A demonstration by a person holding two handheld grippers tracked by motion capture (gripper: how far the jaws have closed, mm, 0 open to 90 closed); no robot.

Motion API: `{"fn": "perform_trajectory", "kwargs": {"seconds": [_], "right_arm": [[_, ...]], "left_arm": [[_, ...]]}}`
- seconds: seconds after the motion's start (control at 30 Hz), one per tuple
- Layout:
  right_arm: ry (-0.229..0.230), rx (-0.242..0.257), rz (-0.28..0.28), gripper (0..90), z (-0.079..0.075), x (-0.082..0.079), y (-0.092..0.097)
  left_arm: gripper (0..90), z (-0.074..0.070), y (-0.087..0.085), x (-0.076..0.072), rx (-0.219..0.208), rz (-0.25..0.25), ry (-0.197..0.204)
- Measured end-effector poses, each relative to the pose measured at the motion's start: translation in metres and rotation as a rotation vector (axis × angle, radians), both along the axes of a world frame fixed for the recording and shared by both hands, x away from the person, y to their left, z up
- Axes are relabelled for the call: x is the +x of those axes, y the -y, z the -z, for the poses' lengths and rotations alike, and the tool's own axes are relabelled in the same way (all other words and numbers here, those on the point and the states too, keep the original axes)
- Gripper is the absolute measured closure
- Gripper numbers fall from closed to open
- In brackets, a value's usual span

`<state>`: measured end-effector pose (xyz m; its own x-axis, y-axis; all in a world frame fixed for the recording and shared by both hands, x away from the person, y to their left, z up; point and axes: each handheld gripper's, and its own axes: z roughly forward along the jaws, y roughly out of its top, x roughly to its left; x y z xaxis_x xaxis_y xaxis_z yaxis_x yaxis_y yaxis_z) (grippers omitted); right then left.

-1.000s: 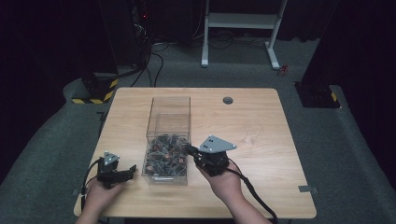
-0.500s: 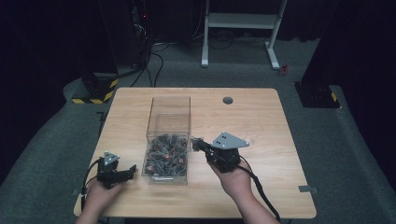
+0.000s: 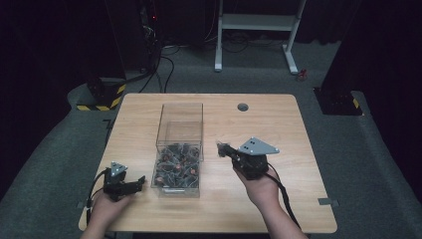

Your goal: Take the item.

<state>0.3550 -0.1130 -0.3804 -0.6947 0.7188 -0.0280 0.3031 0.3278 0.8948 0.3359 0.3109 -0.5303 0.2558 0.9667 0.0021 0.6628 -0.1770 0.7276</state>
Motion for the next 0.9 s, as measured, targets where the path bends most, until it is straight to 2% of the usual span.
{"fn": "perform_trajectory", "kwargs": {"seconds": [0.4,0.57,0.9], "right_arm": [[-0.005,-0.025,0.071,90.0,0.004,0.011,0.024],[-0.015,-0.019,0.115,90.0,0.006,0.017,0.036],[-0.019,-0.054,0.196,90.0,0.012,0.03,0.059]], "left_arm": [[11.4,0.0,0.0,0.0,0.0,0.0,0.0],[11.5,0.0,0.0,0.0,0.0,0.0,0.0],[11.5,0.0,0.0,0.0,0.0,0.0,0.0]]}}
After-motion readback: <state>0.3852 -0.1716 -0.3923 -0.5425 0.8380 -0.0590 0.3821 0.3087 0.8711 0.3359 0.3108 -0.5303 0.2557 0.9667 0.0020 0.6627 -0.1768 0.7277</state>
